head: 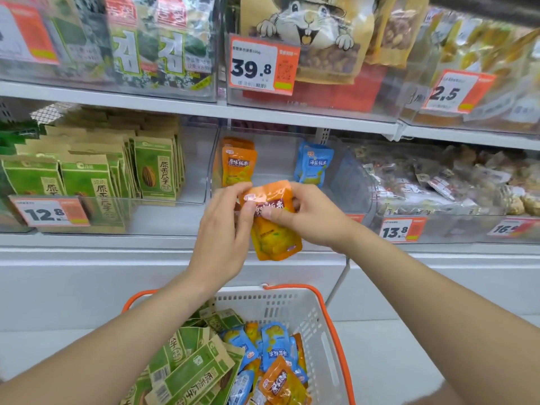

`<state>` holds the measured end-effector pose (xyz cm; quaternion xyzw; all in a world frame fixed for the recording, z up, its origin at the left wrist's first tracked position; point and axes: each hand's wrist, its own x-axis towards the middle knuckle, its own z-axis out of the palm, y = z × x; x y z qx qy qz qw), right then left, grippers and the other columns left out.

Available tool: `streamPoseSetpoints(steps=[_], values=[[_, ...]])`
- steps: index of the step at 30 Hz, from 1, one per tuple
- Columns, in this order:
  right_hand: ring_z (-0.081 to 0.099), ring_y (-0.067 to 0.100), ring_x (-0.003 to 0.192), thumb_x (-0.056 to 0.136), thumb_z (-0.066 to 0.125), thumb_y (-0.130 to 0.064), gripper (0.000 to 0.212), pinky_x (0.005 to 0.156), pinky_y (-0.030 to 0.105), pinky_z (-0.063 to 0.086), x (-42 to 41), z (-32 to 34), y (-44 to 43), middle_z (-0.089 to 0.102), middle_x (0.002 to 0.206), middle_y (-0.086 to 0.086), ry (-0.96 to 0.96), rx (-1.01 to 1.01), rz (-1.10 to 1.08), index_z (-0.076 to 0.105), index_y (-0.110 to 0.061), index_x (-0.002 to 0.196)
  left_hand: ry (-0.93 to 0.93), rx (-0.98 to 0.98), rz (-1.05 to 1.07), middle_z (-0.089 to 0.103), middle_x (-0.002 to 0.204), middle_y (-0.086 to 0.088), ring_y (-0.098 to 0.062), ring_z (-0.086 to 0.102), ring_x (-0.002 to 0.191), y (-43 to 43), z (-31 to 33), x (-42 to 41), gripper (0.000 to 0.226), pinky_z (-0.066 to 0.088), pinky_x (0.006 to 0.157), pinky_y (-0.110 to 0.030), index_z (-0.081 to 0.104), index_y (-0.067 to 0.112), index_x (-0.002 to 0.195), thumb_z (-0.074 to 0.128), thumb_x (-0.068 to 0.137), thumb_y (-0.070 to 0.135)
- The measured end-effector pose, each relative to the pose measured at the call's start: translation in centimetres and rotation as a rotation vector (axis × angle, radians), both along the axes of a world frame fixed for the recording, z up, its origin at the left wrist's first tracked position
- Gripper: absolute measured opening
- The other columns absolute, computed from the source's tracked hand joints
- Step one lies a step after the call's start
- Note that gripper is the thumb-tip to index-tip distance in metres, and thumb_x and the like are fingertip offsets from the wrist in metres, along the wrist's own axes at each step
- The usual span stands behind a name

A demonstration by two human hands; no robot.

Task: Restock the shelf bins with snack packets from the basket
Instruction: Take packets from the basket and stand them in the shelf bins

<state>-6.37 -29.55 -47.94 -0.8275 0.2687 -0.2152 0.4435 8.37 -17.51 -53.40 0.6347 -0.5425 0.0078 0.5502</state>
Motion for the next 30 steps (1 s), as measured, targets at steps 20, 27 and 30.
streamPoseSetpoints(steps=[20,27,30], values=[[0.074,0.011,0.087,0.089,0.083,-0.032,0.021,0.076,0.028,0.061,10.6,-0.3,-8.6,0.078,0.099,-0.001,-0.123,0.229,-0.403,0.075,-0.019,0.103,-0.443,0.347,0.308,-0.004,0.173,-0.013,-0.036,0.044,0.137,-4.0,-1.8,4.8,0.042,0.041,0.101,-0.049,0.072,0.019,0.103,0.043,0.104,0.049],[0.072,0.022,0.106,0.086,0.082,-0.045,0.032,0.098,0.043,0.058,13.3,-1.6,-9.3,0.076,0.112,0.002,0.157,0.036,-0.373,0.076,-0.022,0.107,-0.481,0.322,0.308,-0.004,0.173,-0.014,-0.035,0.041,0.139,-3.9,-2.0,5.0,0.051,0.041,0.095,-0.047,0.071,0.023,0.089,0.032,0.105,0.051],[0.067,0.028,0.116,0.09,0.08,-0.037,0.041,0.103,0.045,0.054,13.7,-1.9,-9.5,0.071,0.123,0.009,0.299,-0.02,-0.384,0.07,-0.012,0.121,-0.482,0.329,0.309,-0.006,0.173,-0.014,-0.034,0.036,0.143,-3.9,-2.1,5.0,0.051,0.04,0.096,-0.047,0.072,0.026,0.094,0.03,0.105,0.052]])
